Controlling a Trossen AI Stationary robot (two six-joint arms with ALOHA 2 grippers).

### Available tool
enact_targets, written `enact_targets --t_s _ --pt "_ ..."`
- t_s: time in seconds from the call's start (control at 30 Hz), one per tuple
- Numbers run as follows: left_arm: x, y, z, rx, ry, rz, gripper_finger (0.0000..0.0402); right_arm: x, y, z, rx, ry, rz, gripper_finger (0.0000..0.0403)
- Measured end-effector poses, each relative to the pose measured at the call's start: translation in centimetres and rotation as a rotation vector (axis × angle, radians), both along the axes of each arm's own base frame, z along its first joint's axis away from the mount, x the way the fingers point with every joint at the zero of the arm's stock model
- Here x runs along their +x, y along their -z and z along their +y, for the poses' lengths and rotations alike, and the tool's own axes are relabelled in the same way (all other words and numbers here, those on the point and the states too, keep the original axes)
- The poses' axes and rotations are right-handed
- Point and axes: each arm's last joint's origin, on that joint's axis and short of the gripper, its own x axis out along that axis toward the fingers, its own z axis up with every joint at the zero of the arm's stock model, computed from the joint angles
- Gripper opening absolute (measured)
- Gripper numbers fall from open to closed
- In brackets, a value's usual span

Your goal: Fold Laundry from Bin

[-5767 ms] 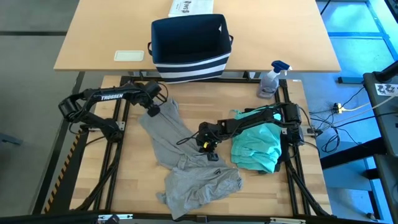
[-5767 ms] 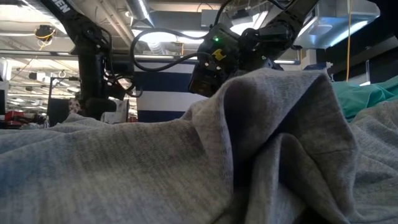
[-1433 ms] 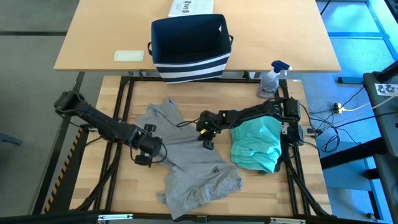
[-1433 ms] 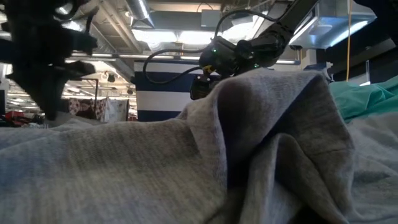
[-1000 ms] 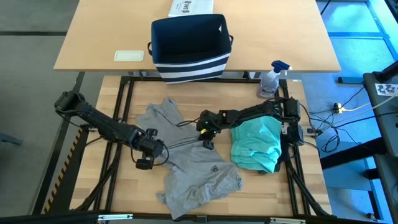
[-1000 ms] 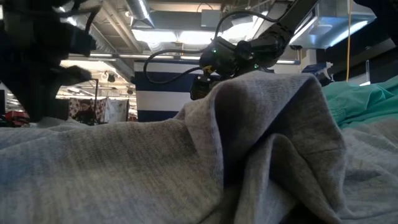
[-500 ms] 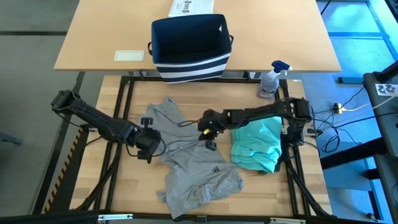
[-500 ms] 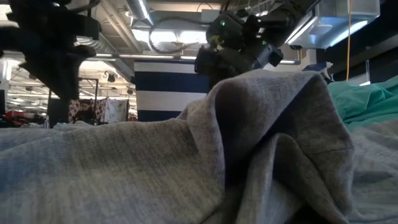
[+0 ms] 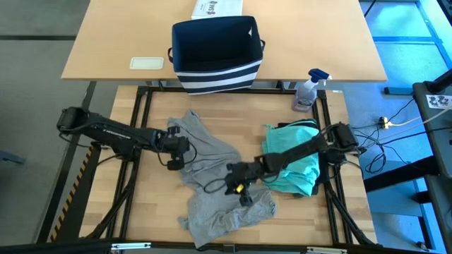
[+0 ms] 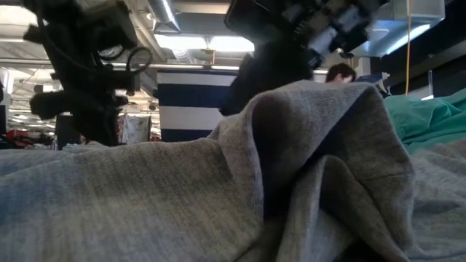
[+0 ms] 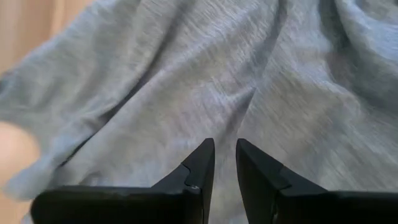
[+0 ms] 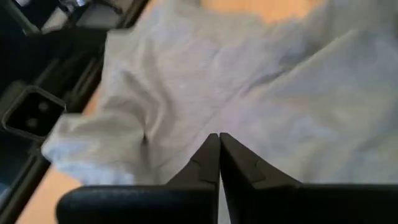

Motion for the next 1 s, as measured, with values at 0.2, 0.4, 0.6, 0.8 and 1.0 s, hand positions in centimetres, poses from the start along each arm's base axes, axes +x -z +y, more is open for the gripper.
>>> enact_targets --t_s 0.2,0.4,0.6,0.8,1.0 --pt "-1.0 1.6 2.4 0.0 -0.099 0.011 0.005 -0.7 1.6 2.4 0.016 0.009 0.093 0.0006" --pt "-2.4 2.7 4.8 -0.008 -0.267 0.049 0.0042 -1.5 4.3 4.3 0.032 -0.015 0.227 0.0002" --pt "-3.5 2.8 7.3 0.006 -0.488 0.043 0.004 -2.4 5.7 6.0 0.057 -0.056 0.328 0.0002" --pt "-4.5 2.8 9.1 -0.011 -0.648 0.038 0.004 -2.9 5.9 6.8 0.076 -0.107 0.353 0.0002" --pt "-4.6 2.2 9.7 0.0 -0.634 0.053 0.0042 -2.6 5.8 6.1 0.075 -0.056 0.356 0.0003"
